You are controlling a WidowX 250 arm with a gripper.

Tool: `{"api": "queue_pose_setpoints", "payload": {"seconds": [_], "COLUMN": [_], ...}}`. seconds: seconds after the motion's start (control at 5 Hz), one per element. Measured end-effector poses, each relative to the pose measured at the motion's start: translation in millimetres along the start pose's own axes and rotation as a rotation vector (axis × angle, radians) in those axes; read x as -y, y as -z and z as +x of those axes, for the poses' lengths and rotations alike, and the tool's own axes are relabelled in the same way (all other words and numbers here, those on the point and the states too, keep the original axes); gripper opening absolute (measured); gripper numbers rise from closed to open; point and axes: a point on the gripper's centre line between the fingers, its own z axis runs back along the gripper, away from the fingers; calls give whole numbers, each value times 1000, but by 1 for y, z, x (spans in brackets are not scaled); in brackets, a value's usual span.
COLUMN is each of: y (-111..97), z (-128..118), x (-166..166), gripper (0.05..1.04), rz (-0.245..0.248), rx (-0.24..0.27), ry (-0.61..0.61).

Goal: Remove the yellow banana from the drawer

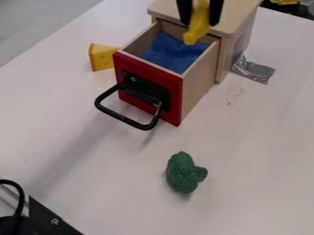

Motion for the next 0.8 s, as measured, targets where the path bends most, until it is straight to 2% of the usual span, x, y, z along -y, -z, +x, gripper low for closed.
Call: {"api": "queue_pose_setpoints", "payload": {"seconds": [0.2,0.4,0.6,0.8], "y": [13,18,32,39], "z": [-6,-13,-21,-30], "x": [16,32,42,52], "gripper": [478,478,478,478], "rz": [21,21,37,52], "rx": [-32,-36,-62,-61], "ry": [58,115,161,212]}}
